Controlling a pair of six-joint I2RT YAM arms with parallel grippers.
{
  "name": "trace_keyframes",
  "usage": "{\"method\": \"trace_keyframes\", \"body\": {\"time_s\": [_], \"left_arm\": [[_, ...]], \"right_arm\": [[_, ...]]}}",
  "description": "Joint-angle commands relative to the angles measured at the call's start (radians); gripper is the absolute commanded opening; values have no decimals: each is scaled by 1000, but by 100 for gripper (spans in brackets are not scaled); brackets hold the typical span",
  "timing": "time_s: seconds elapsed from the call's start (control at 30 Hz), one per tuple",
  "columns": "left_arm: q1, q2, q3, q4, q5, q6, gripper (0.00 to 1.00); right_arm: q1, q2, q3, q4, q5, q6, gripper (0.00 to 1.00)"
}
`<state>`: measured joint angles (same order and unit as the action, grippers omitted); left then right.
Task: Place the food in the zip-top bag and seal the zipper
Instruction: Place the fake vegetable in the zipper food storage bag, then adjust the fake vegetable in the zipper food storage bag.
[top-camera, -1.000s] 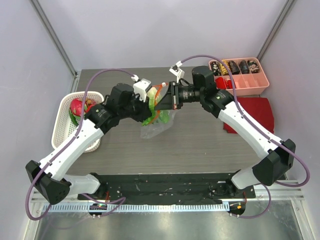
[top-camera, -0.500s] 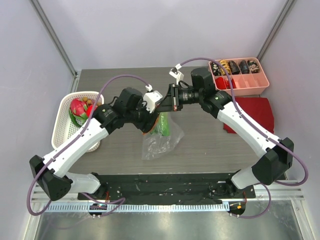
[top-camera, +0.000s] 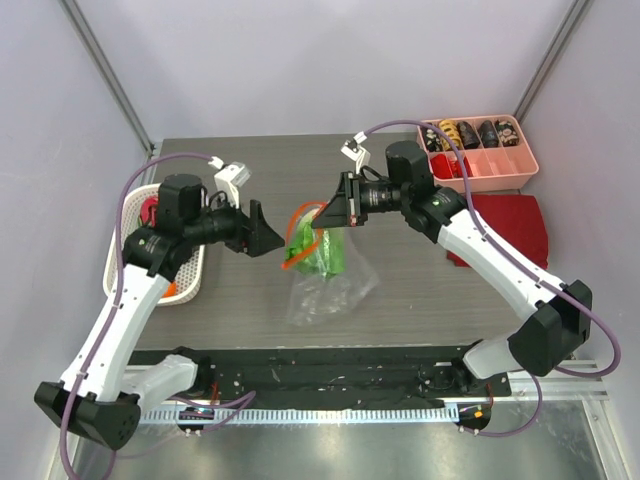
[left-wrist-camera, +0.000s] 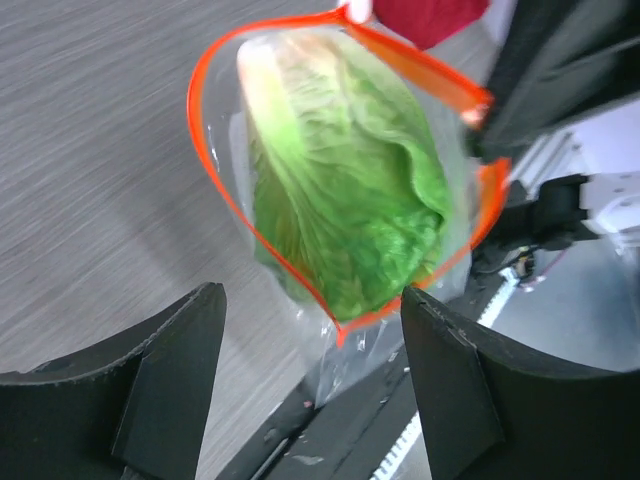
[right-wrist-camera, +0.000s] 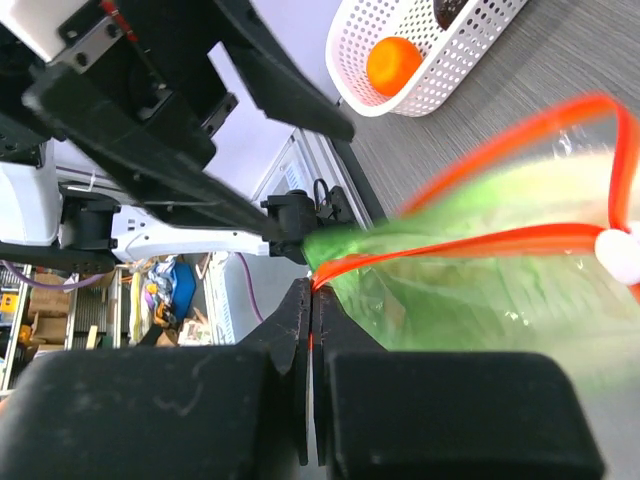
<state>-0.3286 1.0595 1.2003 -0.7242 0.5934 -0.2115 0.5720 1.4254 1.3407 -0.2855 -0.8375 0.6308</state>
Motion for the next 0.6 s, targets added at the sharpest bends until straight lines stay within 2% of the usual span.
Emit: {"method": "trace_keyframes", "body": {"time_s": [0.0,0.07,0.17,0.2,0.23,0.27,0.33,0.4,0.57], "left_arm": [[7,-30,-21,95,130,-110,73],[7,-41,-31,120,143,-130,72],[11,-43,-48,123,30,-144,65],[19,-38,-51,112,-27,-147,54],[49,-30,-64,109,-50,-161,50],[68,-11,-71,106,-56,-178,40],[129,8,-108,126,-15,-242,34],[170,13,-169,178,79,-317,34],[175,-49,-257,382,141,-416,43]], "right_arm": [[-3,-45,3,71,-25,1,1],[-3,-45,5,72,-26,0,1],[-3,-46,3,83,-35,-5,1],[-4,-49,5,83,-41,-11,1],[-3,-51,3,83,-44,-13,1],[-3,-55,2,83,-46,-14,1],[-3,-63,-3,94,-57,-22,1],[-4,-69,-6,94,-75,-35,1],[-3,-77,-5,94,-94,-69,1]]}}
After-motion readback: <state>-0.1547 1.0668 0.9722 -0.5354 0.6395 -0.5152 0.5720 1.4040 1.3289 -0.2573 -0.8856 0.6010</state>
